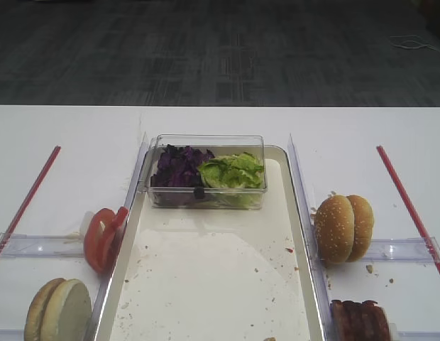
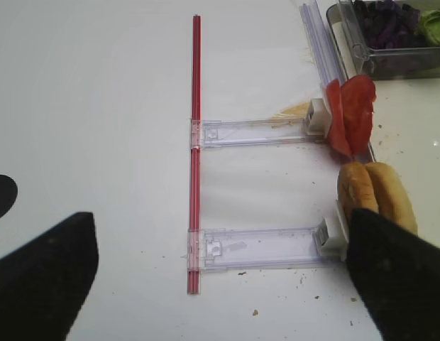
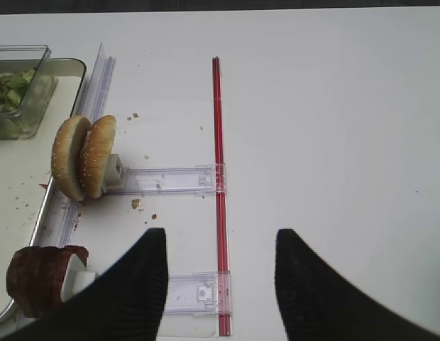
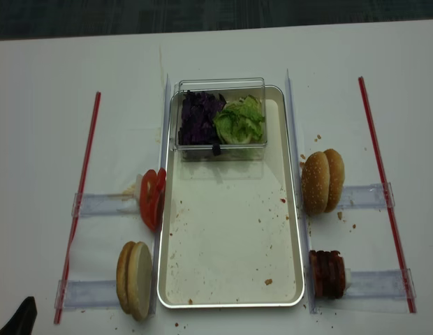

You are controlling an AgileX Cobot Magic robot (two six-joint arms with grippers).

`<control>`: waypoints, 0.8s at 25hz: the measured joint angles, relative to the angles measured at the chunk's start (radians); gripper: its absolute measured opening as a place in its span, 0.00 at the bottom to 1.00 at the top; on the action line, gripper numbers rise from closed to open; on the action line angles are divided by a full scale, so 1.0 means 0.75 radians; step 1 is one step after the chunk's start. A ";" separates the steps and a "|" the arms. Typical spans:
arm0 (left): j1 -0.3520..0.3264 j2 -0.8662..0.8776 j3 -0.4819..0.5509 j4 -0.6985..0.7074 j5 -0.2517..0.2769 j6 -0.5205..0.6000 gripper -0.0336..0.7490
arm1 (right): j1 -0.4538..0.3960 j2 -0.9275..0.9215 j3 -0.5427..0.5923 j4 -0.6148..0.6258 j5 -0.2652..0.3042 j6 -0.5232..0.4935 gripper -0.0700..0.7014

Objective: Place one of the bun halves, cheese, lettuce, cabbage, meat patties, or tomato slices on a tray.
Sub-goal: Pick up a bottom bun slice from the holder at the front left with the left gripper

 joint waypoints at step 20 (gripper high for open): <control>0.000 0.089 0.000 -0.011 0.000 0.000 0.92 | 0.000 0.000 0.000 0.000 0.000 0.000 0.61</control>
